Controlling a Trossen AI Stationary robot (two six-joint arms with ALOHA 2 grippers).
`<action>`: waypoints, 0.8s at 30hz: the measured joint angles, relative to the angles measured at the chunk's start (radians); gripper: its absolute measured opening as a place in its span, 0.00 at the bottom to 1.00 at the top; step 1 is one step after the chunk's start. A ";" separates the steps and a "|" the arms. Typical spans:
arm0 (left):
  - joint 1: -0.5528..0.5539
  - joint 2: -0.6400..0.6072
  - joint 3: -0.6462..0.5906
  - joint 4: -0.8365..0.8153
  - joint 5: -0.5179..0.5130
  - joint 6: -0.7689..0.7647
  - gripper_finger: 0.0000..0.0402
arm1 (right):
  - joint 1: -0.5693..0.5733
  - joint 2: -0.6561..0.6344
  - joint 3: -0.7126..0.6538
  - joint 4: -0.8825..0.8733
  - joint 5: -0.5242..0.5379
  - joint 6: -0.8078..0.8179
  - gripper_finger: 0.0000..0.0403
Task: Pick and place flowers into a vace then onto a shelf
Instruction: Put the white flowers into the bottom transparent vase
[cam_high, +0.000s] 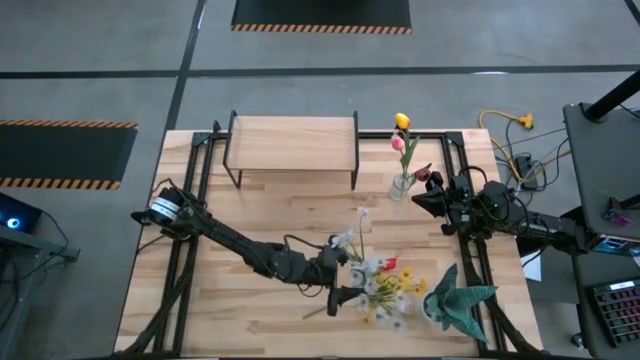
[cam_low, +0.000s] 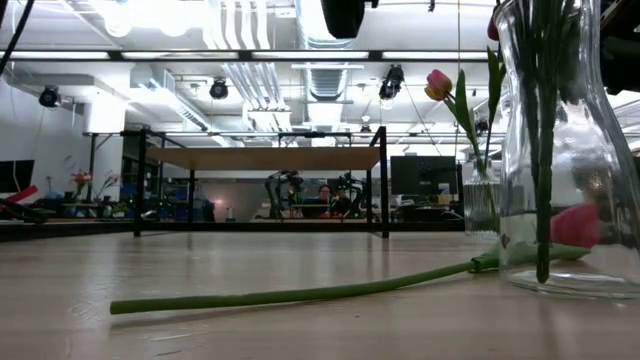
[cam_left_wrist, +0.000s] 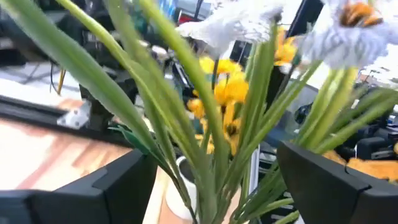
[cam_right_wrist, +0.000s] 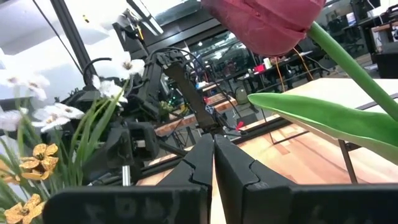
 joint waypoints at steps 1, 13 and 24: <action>0.000 -0.001 0.000 -0.013 0.000 -0.019 0.78 | 0.000 0.000 0.000 0.000 0.000 0.000 0.02; 0.000 -0.060 0.000 -0.066 0.001 -0.161 0.78 | 0.000 0.000 0.000 0.000 0.000 -0.008 0.02; 0.001 -0.087 0.000 -0.066 0.001 -0.170 0.79 | 0.000 0.000 0.000 -0.002 0.000 -0.009 0.02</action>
